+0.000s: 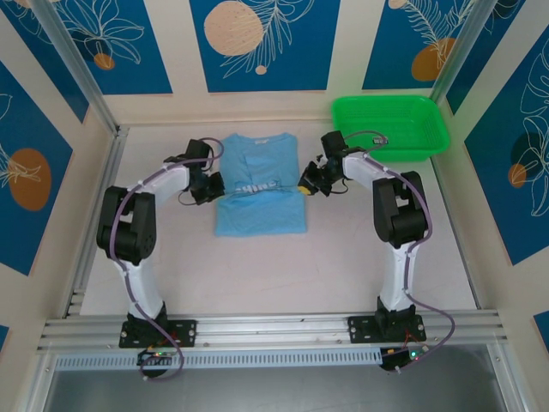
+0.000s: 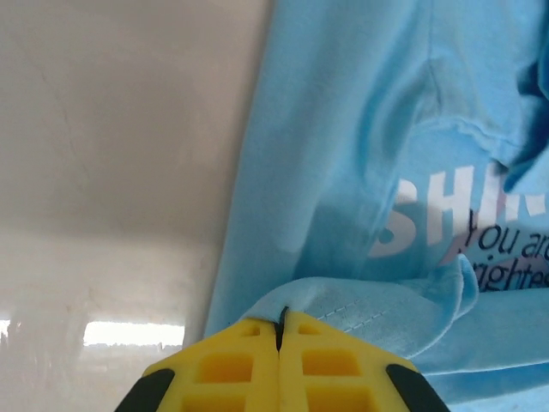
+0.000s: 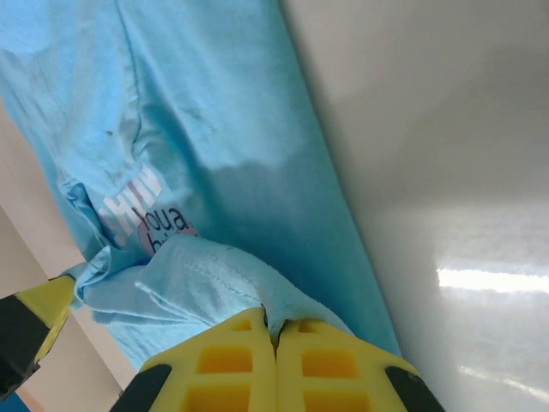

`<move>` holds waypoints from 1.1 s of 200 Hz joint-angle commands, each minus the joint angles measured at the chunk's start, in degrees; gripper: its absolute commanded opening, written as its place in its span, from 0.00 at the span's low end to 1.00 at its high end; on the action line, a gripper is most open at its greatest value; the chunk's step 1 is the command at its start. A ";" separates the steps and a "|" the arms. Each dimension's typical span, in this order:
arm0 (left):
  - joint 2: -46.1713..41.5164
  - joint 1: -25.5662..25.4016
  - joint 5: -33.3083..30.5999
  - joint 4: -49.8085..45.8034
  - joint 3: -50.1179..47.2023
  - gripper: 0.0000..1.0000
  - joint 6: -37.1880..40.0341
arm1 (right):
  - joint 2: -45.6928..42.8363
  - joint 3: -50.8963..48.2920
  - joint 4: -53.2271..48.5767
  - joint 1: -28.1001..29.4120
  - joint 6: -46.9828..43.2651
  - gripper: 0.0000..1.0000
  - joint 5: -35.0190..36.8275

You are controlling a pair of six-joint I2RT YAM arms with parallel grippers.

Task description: Fold and stack the t-shirts

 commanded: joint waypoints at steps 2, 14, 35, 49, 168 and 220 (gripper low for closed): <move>2.05 1.78 2.63 -1.47 4.44 0.07 0.80 | 1.79 2.61 -2.13 -1.09 -0.03 0.06 -3.11; 2.90 1.98 2.38 -2.62 6.86 0.18 0.79 | 2.20 3.68 -2.57 -1.21 0.01 0.14 -3.41; 4.28 2.18 2.06 -5.88 11.80 0.42 0.81 | 1.59 5.07 -3.34 -1.24 -0.21 0.42 -3.41; 2.50 2.20 1.58 -5.04 11.94 0.48 0.20 | -0.27 5.27 -3.61 -1.32 -0.55 0.52 -2.25; -15.80 -14.24 -0.85 13.44 -17.01 0.28 -0.34 | -17.11 -24.93 16.85 9.53 2.58 0.23 -2.93; -7.95 -14.51 -5.93 13.75 -21.37 0.29 2.53 | -11.49 -26.92 17.61 12.45 1.83 0.22 1.18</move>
